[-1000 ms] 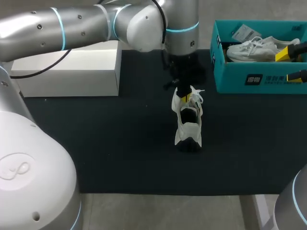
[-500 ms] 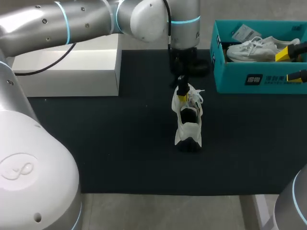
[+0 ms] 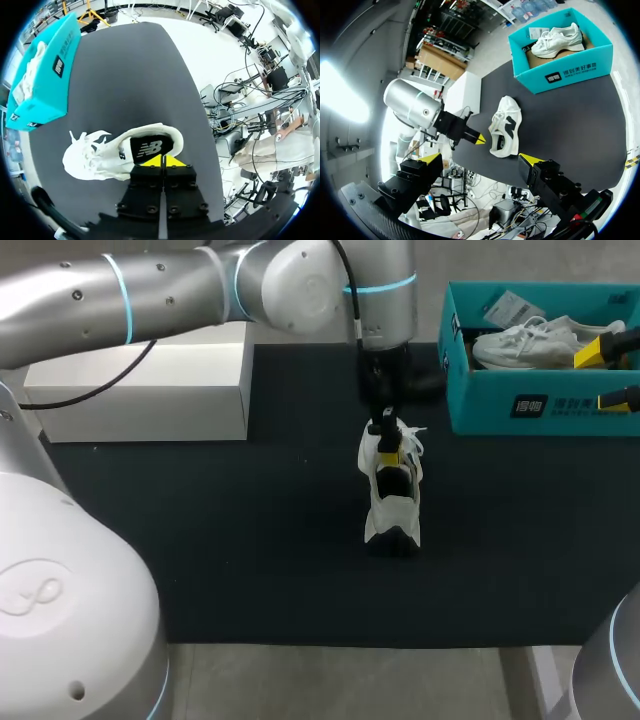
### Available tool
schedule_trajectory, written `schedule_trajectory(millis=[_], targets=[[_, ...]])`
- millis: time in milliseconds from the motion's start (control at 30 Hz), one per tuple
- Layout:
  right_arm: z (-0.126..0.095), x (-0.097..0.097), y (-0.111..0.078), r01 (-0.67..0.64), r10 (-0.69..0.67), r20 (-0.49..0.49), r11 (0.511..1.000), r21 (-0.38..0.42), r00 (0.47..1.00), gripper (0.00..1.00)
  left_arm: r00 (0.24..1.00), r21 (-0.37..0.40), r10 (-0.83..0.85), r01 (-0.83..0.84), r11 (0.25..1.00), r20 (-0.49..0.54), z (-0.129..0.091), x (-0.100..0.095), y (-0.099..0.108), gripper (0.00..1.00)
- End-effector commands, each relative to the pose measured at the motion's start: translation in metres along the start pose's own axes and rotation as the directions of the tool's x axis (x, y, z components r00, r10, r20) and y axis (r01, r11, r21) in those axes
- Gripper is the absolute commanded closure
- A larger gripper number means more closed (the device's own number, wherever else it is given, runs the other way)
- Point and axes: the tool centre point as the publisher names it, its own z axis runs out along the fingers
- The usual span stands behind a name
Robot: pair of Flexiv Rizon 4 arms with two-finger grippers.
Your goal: Take the shoe out of the shoebox, open the shoe tongue, remove and reinsert the insole, then place the shoe into the shoebox
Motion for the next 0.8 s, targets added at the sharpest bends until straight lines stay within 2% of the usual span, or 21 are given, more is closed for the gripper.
schedule_trajectory(millis=[33,133,167,333,467,600,800], targets=[[0.000,0.000,0.000,-0.001,0.001,0.003,1.000,0.000,1.000,0.00,1.000,-0.033,-0.017,0.018,0.999,0.013,0.002,0.012,-0.008,0.52],[0.000,0.000,0.000,-0.001,0.001,0.003,1.000,0.000,1.000,0.00,0.999,-0.018,-0.039,0.040,0.999,0.024,0.002,0.019,-0.012,0.10],[0.000,0.000,0.000,-0.001,0.001,0.003,1.000,0.000,1.000,0.00,0.999,-0.016,-0.040,0.040,0.999,0.026,0.003,0.021,-0.014,0.02],[0.000,0.000,0.000,-0.001,0.001,0.003,1.000,0.000,1.000,0.00,0.997,-0.039,-0.056,0.058,0.998,0.053,0.013,0.026,-0.018,0.00],[0.000,0.000,0.000,-0.001,0.001,0.003,1.000,0.000,1.000,0.00,0.994,-0.063,-0.068,0.073,0.995,0.083,0.028,0.022,-0.016,0.00],[0.000,0.000,0.000,-0.001,0.001,0.003,1.000,0.000,1.000,0.00,0.989,-0.017,-0.066,0.069,0.997,0.129,0.038,0.018,-0.014,0.00],[0.000,0.000,0.000,-0.001,0.001,0.003,1.000,0.000,1.000,0.00,0.978,-0.026,-0.103,0.110,0.994,0.180,0.052,0.009,-0.007,0.00]])
